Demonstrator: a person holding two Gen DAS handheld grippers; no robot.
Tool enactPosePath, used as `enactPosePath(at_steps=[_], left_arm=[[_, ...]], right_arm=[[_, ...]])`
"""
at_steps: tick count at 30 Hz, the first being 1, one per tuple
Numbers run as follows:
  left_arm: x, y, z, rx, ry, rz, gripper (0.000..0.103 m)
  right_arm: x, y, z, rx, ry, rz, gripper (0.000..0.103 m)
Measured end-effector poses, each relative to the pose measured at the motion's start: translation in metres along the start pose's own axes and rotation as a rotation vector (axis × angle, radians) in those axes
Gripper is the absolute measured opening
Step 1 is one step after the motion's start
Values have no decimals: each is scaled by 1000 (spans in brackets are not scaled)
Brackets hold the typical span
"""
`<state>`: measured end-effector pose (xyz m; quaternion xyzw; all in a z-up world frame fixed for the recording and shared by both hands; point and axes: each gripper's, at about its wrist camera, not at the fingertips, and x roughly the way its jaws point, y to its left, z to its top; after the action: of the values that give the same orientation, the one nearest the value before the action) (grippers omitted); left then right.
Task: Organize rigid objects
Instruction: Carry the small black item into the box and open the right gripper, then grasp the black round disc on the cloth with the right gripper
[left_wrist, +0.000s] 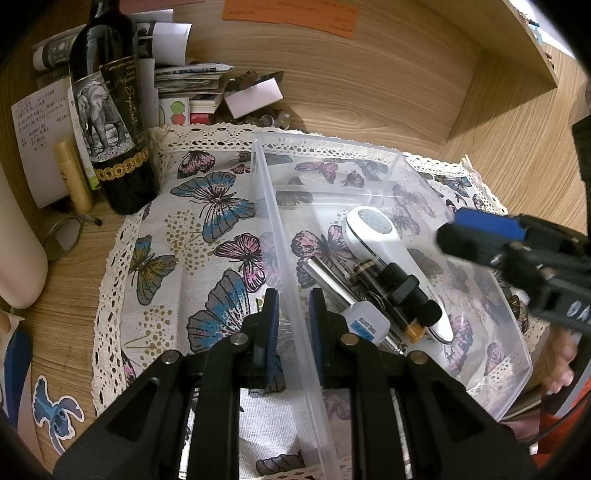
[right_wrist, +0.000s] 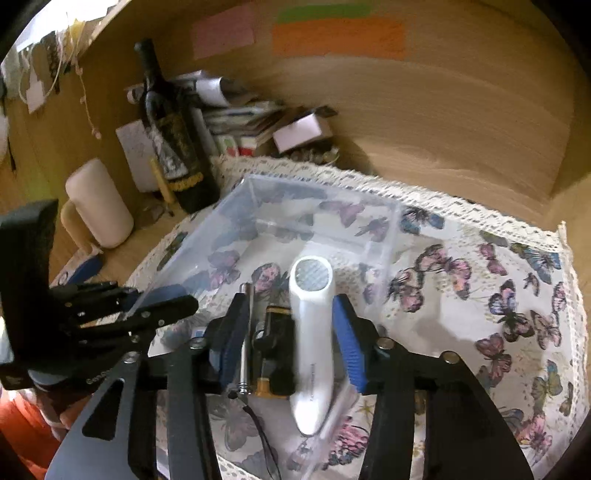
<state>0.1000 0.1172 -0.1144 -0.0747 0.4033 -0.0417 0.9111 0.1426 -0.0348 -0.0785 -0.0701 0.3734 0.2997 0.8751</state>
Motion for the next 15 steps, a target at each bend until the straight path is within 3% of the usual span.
enactPosePath(at_steps=[6, 11, 15], left_arm=[[0, 0, 0, 0, 0, 0, 16], [0, 0, 0, -1, 0, 0, 16], [0, 0, 0, -1, 0, 0, 16]], right_arm=[[-28, -18, -1, 56, -59, -50, 71], [-54, -44, -10, 115, -102, -150, 79], [-66, -68, -27, 173, -79, -229, 79]])
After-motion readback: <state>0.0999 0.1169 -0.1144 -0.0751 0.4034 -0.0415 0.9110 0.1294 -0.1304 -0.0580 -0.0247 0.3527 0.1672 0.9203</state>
